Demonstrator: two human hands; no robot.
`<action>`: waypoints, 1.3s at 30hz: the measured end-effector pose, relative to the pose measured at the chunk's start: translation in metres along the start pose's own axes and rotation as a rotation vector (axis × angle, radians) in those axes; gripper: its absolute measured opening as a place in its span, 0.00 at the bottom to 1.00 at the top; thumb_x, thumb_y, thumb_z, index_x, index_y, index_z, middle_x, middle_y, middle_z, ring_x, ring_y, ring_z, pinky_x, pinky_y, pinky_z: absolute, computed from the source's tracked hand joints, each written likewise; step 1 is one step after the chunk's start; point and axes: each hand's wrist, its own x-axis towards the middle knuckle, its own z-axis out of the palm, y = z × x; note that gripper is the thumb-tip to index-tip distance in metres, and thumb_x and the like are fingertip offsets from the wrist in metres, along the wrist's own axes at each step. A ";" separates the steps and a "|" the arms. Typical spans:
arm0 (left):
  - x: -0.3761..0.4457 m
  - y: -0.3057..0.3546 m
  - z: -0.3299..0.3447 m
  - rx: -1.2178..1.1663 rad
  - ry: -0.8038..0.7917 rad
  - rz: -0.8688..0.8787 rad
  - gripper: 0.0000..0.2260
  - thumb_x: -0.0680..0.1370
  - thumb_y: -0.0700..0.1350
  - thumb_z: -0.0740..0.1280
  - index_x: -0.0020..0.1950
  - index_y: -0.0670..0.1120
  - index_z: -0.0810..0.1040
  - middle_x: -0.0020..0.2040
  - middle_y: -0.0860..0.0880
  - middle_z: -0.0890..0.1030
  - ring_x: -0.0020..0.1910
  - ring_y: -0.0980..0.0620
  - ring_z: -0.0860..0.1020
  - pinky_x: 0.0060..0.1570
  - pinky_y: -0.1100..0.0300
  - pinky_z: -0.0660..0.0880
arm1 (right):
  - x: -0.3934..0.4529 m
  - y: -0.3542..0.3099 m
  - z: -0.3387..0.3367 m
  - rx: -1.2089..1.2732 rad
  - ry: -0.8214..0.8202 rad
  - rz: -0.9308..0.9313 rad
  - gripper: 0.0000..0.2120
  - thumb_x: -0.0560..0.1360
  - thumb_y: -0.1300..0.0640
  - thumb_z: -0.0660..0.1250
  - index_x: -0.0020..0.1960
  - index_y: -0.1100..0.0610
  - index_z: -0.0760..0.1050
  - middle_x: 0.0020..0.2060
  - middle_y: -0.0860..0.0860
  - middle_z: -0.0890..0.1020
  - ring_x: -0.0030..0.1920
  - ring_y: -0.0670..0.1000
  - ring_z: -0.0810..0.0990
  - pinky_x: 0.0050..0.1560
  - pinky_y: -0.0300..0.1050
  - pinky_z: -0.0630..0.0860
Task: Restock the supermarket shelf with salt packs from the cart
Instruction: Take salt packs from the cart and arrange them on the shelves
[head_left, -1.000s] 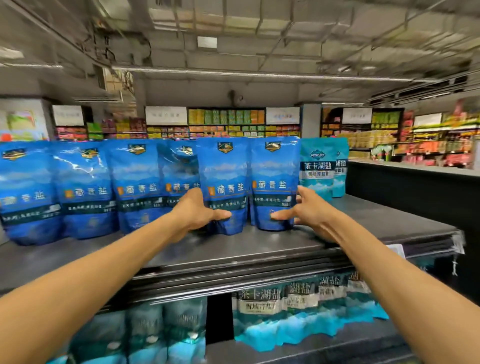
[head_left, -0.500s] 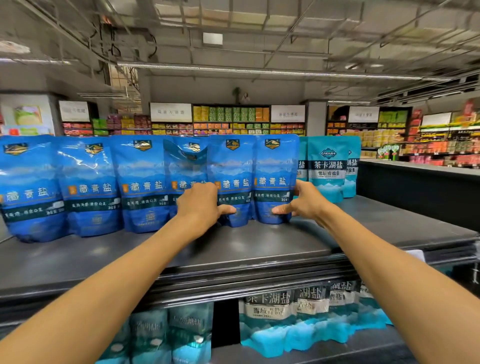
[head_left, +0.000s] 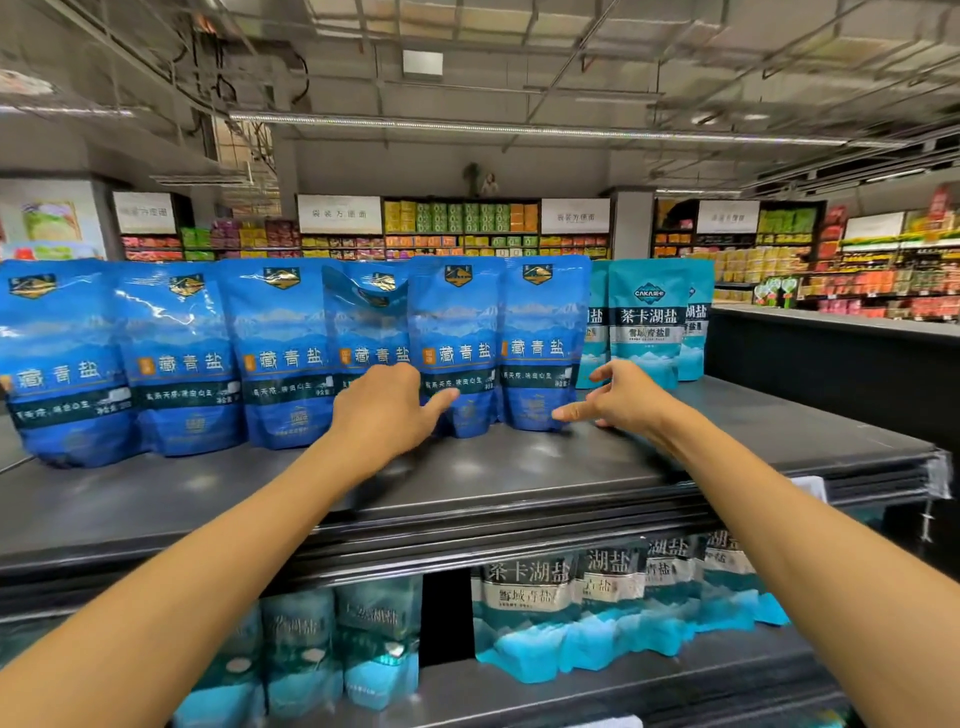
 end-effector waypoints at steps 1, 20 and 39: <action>-0.002 -0.001 -0.003 -0.044 0.014 0.006 0.29 0.78 0.65 0.61 0.28 0.43 0.65 0.24 0.47 0.68 0.25 0.47 0.71 0.27 0.58 0.70 | -0.005 0.002 -0.005 -0.026 0.011 -0.015 0.42 0.60 0.47 0.83 0.66 0.60 0.68 0.56 0.55 0.78 0.56 0.55 0.80 0.61 0.56 0.77; -0.186 0.168 0.020 -1.422 -0.309 0.187 0.08 0.80 0.44 0.66 0.42 0.45 0.75 0.28 0.48 0.76 0.23 0.58 0.70 0.24 0.70 0.66 | -0.269 0.118 -0.049 0.386 0.600 -0.224 0.06 0.73 0.58 0.72 0.40 0.59 0.78 0.29 0.57 0.80 0.27 0.55 0.78 0.26 0.41 0.73; -0.522 0.398 0.221 -1.002 -1.702 0.460 0.13 0.82 0.35 0.60 0.38 0.45 0.71 0.31 0.46 0.73 0.19 0.62 0.69 0.21 0.71 0.64 | -0.674 0.358 0.005 0.316 1.416 1.027 0.06 0.78 0.65 0.66 0.43 0.64 0.75 0.30 0.59 0.78 0.22 0.42 0.75 0.22 0.33 0.70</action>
